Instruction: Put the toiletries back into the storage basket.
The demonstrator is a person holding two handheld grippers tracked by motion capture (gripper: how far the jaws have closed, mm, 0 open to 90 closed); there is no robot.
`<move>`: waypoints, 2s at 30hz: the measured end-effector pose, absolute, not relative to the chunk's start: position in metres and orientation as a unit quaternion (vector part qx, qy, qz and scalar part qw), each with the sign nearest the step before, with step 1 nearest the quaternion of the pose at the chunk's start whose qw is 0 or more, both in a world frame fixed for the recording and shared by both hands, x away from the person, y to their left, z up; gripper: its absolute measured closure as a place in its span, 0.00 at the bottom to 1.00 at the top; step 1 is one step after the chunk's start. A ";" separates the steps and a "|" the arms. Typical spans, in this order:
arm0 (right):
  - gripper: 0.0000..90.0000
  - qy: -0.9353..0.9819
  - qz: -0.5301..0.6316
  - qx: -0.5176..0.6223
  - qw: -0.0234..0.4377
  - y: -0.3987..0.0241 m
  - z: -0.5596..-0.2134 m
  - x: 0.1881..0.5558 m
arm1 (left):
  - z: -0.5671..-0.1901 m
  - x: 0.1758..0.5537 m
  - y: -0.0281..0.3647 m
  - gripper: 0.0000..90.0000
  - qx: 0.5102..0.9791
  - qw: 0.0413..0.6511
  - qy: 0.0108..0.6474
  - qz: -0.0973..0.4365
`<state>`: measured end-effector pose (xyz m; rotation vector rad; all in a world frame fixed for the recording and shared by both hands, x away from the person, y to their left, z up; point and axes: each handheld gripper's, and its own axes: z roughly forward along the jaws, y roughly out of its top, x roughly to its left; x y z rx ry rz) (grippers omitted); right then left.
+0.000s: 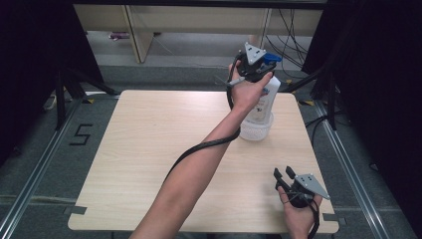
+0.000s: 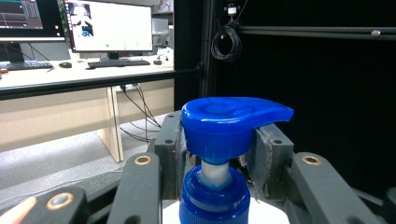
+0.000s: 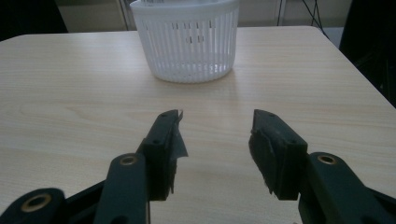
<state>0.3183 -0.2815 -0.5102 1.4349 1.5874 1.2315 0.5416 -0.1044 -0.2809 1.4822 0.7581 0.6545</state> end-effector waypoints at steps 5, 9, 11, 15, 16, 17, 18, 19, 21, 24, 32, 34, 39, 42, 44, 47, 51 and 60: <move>0.58 0.606 0.467 0.558 0.322 -0.280 -0.509 0.317 | -0.289 0.544 -0.106 0.67 0.653 0.618 0.336 0.281; 0.58 0.619 0.457 0.540 0.341 -0.284 -0.510 0.320 | -0.296 0.546 -0.107 0.66 0.658 0.612 0.340 0.276; 0.58 0.616 0.459 0.543 0.339 -0.282 -0.511 0.320 | -0.301 0.549 -0.107 0.67 0.662 0.606 0.344 0.275; 0.58 0.618 0.459 0.547 0.330 -0.282 -0.510 0.318 | -0.309 0.550 -0.108 0.66 0.666 0.601 0.347 0.273; 0.58 0.618 0.459 0.547 0.330 -0.282 -0.510 0.318 | -0.309 0.550 -0.108 0.67 0.666 0.601 0.347 0.273; 0.58 0.616 0.465 0.543 0.331 -0.282 -0.511 0.319 | -0.311 0.550 -0.108 0.67 0.667 0.600 0.349 0.272; 0.58 0.619 0.460 0.545 0.328 -0.283 -0.510 0.318 | -0.314 0.551 -0.108 0.67 0.668 0.598 0.350 0.272; 0.58 0.618 0.464 0.543 0.328 -0.283 -0.510 0.319 | -0.315 0.551 -0.108 0.67 0.668 0.598 0.351 0.271; 0.58 0.620 0.460 0.541 0.335 -0.283 -0.511 0.319 | -0.318 0.551 -0.109 0.67 0.670 0.595 0.351 0.271; 0.58 0.621 0.455 0.543 0.336 -0.282 -0.511 0.319 | -0.322 0.551 -0.110 0.67 0.672 0.593 0.353 0.269; 0.58 0.621 0.456 0.541 0.336 -0.283 -0.511 0.319 | -0.335 0.553 -0.112 0.66 0.678 0.587 0.353 0.267; 0.58 0.621 0.456 0.541 0.336 -0.283 -0.511 0.319 | -0.334 0.552 -0.112 0.66 0.677 0.586 0.352 0.270; 0.58 0.622 0.455 0.538 0.341 -0.283 -0.511 0.320 | -0.335 0.551 -0.111 0.66 0.680 0.583 0.348 0.275; 0.58 0.621 0.462 0.543 0.327 -0.280 -0.511 0.319 | -0.335 0.547 -0.113 0.66 0.685 0.578 0.339 0.285; 0.58 0.624 0.460 0.540 0.327 -0.280 -0.510 0.319 | -0.336 0.544 -0.113 0.66 0.687 0.576 0.335 0.289; 0.58 0.621 0.463 0.540 0.329 -0.281 -0.510 0.318 | -0.336 0.542 -0.113 0.66 0.691 0.573 0.330 0.291; 0.58 0.625 0.458 0.539 0.330 -0.280 -0.510 0.319 | -0.333 0.538 -0.114 0.57 0.712 0.552 0.327 0.286; 0.58 0.626 0.448 0.540 0.340 -0.279 -0.511 0.319 | -0.335 0.536 -0.111 0.33 0.723 0.533 0.329 0.291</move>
